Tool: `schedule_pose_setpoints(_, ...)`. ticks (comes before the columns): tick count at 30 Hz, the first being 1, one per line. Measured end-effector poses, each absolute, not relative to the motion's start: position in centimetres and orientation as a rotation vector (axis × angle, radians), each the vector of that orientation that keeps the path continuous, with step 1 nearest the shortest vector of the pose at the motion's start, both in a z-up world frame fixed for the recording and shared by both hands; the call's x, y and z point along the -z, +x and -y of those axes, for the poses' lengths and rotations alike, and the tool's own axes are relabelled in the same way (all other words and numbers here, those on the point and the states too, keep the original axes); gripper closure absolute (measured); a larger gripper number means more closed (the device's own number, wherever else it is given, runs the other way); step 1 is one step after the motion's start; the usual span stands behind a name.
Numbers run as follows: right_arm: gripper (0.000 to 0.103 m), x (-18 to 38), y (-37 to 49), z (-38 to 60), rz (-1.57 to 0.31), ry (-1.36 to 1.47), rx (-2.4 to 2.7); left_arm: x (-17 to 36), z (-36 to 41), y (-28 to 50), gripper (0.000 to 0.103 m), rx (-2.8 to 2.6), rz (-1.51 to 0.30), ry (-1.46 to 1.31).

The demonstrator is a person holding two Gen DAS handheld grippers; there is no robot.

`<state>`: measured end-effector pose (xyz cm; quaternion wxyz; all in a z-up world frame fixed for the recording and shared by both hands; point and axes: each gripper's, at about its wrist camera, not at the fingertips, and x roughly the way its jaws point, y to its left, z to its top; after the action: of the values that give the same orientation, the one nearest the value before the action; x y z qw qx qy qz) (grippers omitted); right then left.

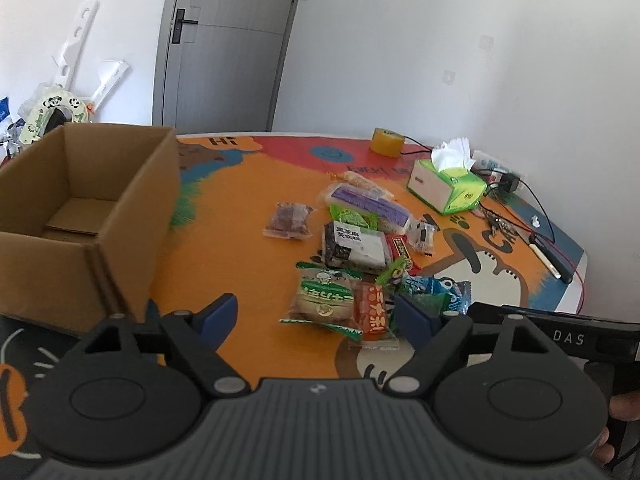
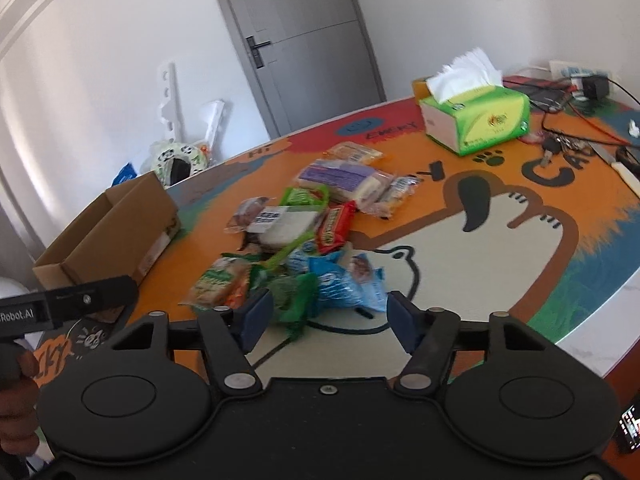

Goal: Organize snacks
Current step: 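Grasp the green-wrapped bun with the left tool while the right tool grasps the blue chip bag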

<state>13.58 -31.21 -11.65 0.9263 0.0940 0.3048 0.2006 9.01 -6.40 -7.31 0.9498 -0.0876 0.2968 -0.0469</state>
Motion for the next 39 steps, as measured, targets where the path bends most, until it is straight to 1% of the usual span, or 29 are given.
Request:
schedule_pose_setpoints(2, 0.045, 11.9, 13.9, 31.5, -0.619, 0.202, -0.405, 7.8, 6.7, 9.8, 0.021, 0.094, -0.609, -0.173)
schedule_pose_setpoints(7, 0.046, 12.6, 15.1, 32.2, -0.614, 0.214, -0.379, 8.9, 7.0, 11.7, 0.028, 0.088, -0.640, -0.170)
schedule_pose_setpoints(24, 0.046, 14.2, 17.9, 30.5, -0.648, 0.207, -0.425, 11.7, 7.8, 16.0, 0.028, 0.068, -0.703, -0.129)
schedule_pose_setpoints(26, 0.046, 14.2, 17.8, 30.2, -0.644, 0.190, -0.422, 12.0, 7.7, 16.2, 0.032, 0.066, -0.706, -0.130)
schedule_pose_setpoints(27, 0.046, 14.2, 17.8, 30.1, -0.643, 0.183, -0.422, 12.2, 7.6, 16.4, 0.033, 0.066, -0.709, -0.135)
schedule_pose_setpoints(28, 0.050, 14.2, 17.8, 30.1, -0.642, 0.180, -0.420, 12.2, 7.6, 16.4, 0.034, 0.064, -0.698, -0.126)
schedule_pose_setpoints(30, 0.062, 14.3, 17.8, 30.2, -0.648, 0.195, -0.430, 12.4, 7.8, 16.4, 0.035, 0.062, -0.691, -0.103)
schedule_pose_setpoints(32, 0.064, 14.3, 17.8, 30.6, -0.654, 0.217, -0.435, 12.4, 7.9, 16.3, 0.042, 0.056, -0.686, -0.091)
schedule_pose_setpoints(33, 0.066, 14.3, 17.8, 30.6, -0.654, 0.217, -0.435, 12.4, 7.9, 16.2, 0.052, 0.051, -0.683, -0.086)
schedule_pose_setpoints(34, 0.066, 14.3, 17.7, 30.6, -0.655, 0.218, -0.433, 12.4, 7.8, 16.1, 0.055, 0.048, -0.680, -0.085)
schedule_pose_setpoints(39, 0.067, 13.9, 17.0, 31.1, -0.646, 0.240, -0.419, 11.4, 7.3, 15.2, 0.055, 0.076, -0.665, -0.101)
